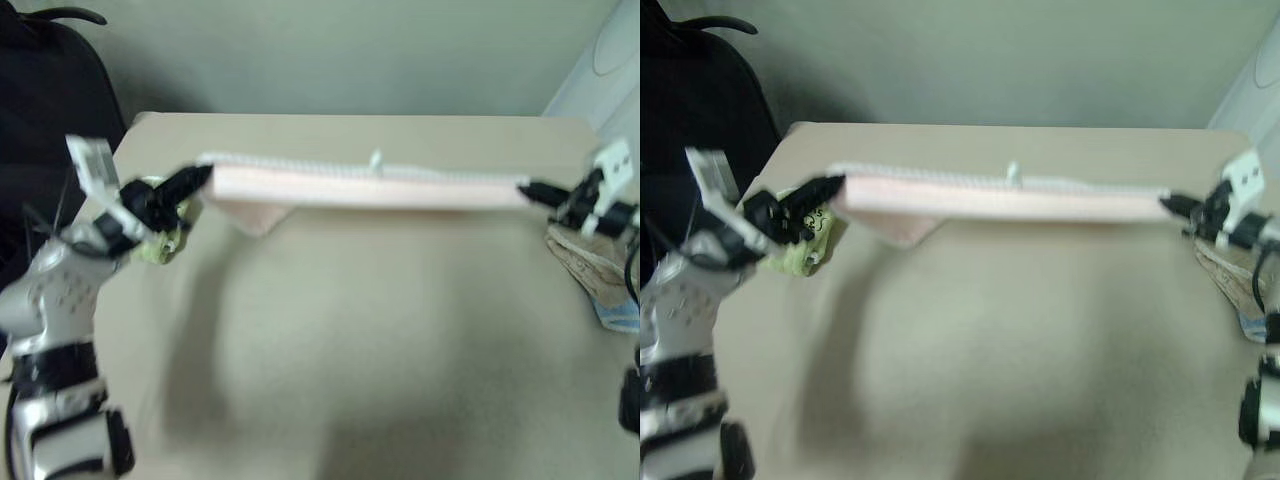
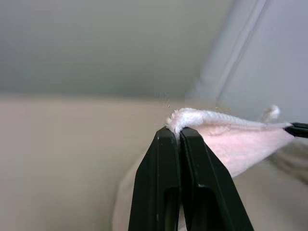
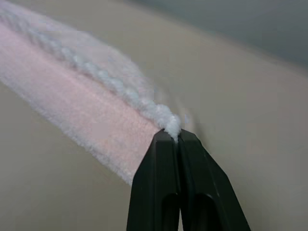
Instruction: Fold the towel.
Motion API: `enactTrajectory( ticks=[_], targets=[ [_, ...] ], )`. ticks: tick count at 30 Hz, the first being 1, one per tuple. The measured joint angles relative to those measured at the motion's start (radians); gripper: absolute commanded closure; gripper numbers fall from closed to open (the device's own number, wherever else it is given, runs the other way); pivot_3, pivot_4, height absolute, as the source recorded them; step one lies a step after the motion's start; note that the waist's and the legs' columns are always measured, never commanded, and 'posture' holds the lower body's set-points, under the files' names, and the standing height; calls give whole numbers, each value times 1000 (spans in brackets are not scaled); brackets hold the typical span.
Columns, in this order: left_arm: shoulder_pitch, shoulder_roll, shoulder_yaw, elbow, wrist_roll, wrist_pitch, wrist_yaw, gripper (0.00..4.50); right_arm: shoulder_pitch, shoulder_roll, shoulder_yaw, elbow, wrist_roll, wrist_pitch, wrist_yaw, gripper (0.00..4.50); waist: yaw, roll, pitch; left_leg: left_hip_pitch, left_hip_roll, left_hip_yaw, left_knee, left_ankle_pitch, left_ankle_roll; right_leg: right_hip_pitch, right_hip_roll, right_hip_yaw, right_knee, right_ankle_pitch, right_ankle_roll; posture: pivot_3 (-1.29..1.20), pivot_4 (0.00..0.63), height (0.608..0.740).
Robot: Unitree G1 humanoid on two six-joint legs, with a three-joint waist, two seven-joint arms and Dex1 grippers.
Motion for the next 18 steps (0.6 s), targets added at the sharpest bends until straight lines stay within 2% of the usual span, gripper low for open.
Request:
enactTrajectory(
  ticks=[3, 7, 9, 10, 11, 13, 14, 16, 18],
  targets=[
    [223, 16, 67, -193, -72, 64, -3, 4467, 177, -24, -43, -145, 63, 83, 43, 4500, -1, 0, 0, 4, 1, 1, 1, 0, 0, 3, 0, 1, 3, 0, 1, 0, 150, 740],
    [492, 16, 82, -361, -80, 97, -17, 4467, 311, -66, -78, -235, 104, 139, 92, 4500, -8, -2, 2, 31, 5, 5, -1, -1, -1, 25, 1, 3, 4, -1, 1, 0, 150, 740],
    [560, 15, 78, -404, -68, 95, -21, 4467, 327, -70, -77, -245, 106, 142, 105, 4500, -11, -4, 3, 46, 6, 4, -2, -7, 8, 40, 3, 4, 6, -3, -3, 0, 150, 740],
    [586, 14, 71, -422, -61, 94, -22, 4467, 327, -74, -77, -245, 105, 142, 109, 4500, -12, -3, 4, 52, 6, 5, -1, -7, 9, 47, 5, 8, 6, -10, -13, 0, 150, 740],
    [600, 12, 67, -428, -58, 93, -22, 4467, 323, -76, -73, -242, 103, 141, 110, 4500, -13, -3, 4, 56, 6, 5, -1, -7, 9, 51, 11, 18, 7, -14, -10, 0, 150, 740],
    [596, -5, 54, -427, -56, 88, -3, 4467, 273, -76, -43, -223, 90, 134, 108, 4500, -14, -4, 4, 66, 5, 10, -1, -8, 12, 57, 12, 27, 10, -21, 1, 0, 150, 740],
    [588, -10, 50, -426, -56, 86, 4, 4467, 252, -75, -32, -218, 85, 129, 107, 4500, -15, -4, 4, 68, 5, 12, -1, -9, 13, 57, 12, 28, 11, -21, 1, 0, 150, 740],
    [523, -37, 49, -386, -57, 74, 49, 4467, 183, -68, -1, -188, 66, 111, 96, 4500, -15, -4, 3, 68, 5, 15, 1, -9, 12, 54, 12, 31, 12, -12, 8, 0, 150, 740],
    [455, -49, 50, -323, -49, 61, 97, 4467, 119, -50, 27, -154, 39, 91, 75, 4500, -15, -4, 3, 67, 6, 16, 0, -8, 8, 52, 13, 33, 13, -12, 9, 0, 150, 740]
  ],
)
